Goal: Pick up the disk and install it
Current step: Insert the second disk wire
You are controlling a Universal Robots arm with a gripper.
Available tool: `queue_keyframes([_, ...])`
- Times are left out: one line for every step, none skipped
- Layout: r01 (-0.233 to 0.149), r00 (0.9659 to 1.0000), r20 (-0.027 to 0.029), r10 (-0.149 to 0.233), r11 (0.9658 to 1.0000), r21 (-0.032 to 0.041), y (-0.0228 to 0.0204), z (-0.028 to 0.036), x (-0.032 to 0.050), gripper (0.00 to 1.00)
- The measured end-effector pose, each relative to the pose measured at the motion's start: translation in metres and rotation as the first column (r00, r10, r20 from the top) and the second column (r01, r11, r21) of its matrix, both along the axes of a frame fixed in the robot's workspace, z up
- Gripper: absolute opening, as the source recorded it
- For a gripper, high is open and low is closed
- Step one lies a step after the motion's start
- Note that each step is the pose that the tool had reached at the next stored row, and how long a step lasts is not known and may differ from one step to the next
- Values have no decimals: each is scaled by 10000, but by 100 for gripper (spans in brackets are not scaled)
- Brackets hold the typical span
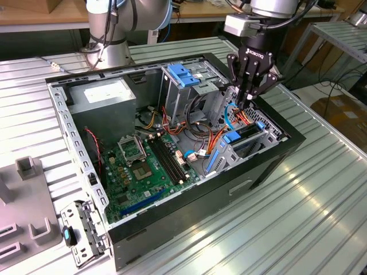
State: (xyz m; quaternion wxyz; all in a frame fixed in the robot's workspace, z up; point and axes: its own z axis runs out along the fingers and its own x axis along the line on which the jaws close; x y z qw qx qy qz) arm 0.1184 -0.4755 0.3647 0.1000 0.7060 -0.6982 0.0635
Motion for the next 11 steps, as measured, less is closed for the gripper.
queue_keyframes([0,10000,0,0,10000,0,0,-1,0,16])
queue_keyframes([0,10000,0,0,10000,1,0,-1,0,16])
queue_keyframes([-1,10000,0,1,10000,4,-3,-2,0,16])
queue_keyframes([-1,10000,0,1,10000,8,-9,-2,0,16])
queue_keyframes([-5,10000,1,5,10000,12,-20,-3,0,16])
queue_keyframes([-10,10000,2,10,10000,16,-33,-4,0,16])
queue_keyframes([-18,10000,4,18,10000,25,-56,-6,0,16])
queue_keyframes([-27,10000,5,26,10000,40,-79,-8,0,16])
queue_keyframes([-38,10000,9,38,10000,61,-104,-10,-1,16])
queue_keyframes([-52,10000,13,51,10000,77,-123,-13,-1,16])
queue_keyframes([-79,10000,16,79,9999,90,-146,-14,-2,16])
